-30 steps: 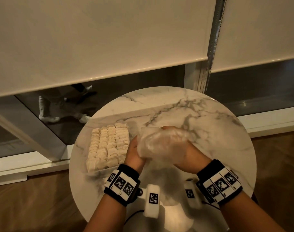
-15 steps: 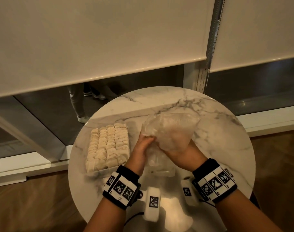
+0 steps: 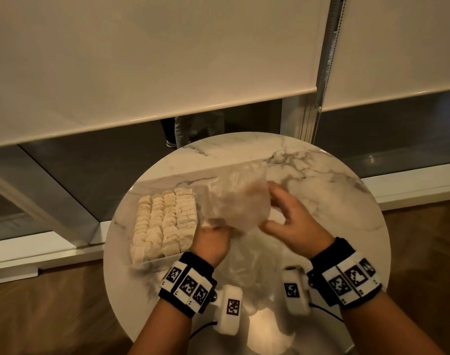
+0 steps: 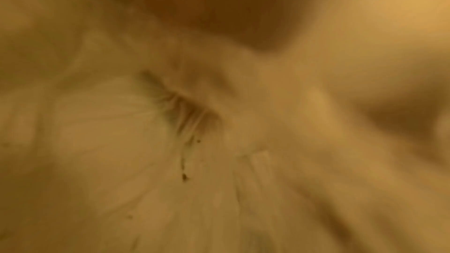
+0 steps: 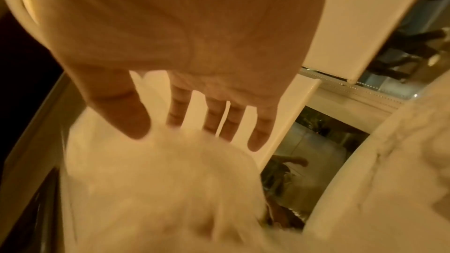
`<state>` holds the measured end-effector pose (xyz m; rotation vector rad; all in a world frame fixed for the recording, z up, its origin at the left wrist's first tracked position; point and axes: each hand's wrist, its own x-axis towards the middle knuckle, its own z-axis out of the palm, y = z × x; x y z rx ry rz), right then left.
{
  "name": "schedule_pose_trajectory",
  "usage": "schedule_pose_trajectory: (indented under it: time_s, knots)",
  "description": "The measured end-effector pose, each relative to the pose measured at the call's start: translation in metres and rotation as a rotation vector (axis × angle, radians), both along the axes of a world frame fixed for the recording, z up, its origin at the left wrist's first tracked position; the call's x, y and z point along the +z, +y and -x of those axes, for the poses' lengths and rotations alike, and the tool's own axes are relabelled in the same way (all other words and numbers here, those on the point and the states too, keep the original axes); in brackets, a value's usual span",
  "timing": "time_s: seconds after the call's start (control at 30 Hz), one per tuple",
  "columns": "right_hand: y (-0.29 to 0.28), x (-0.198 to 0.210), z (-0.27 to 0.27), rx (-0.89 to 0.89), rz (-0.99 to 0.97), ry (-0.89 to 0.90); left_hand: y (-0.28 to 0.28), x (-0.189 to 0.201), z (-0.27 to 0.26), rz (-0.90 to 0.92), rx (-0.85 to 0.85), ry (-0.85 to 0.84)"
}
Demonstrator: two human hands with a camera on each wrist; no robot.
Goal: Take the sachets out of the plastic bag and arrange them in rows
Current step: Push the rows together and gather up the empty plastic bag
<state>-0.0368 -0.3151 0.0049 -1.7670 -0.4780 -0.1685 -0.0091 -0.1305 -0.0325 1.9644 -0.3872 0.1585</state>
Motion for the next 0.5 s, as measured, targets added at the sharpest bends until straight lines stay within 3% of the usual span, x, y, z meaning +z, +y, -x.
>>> schedule_pose_trajectory:
  time_s: [0.07, 0.13, 0.2, 0.3, 0.37, 0.43, 0.5]
  knots:
    - [-0.011, 0.015, 0.004, 0.008, -0.174, 0.028, -0.008, 0.009, 0.003, 0.198, 0.074, 0.237]
    - [-0.013, 0.025, 0.004, 0.047, -0.268, 0.058, -0.011, 0.005, 0.003, 0.317, 0.03, 0.257]
    - [-0.007, 0.029, 0.005, 0.069, -0.145, 0.051, -0.019, 0.012, 0.008, 0.201, 0.101, 0.189]
    - [0.002, 0.024, 0.004, 0.053, 0.266, 0.106, -0.022, 0.017, 0.01, 0.299, 0.071, 0.145]
    - [0.004, 0.008, 0.0, 0.049, 0.387, 0.154, -0.02, 0.024, 0.011, 0.257, 0.059, 0.108]
    - [0.001, -0.003, -0.003, 0.072, 0.287, 0.177, -0.017, 0.025, 0.009, 0.353, 0.011, 0.141]
    - [0.001, -0.01, -0.007, 0.125, 0.061, 0.247, -0.014, 0.027, 0.01, 0.511, -0.082, 0.253]
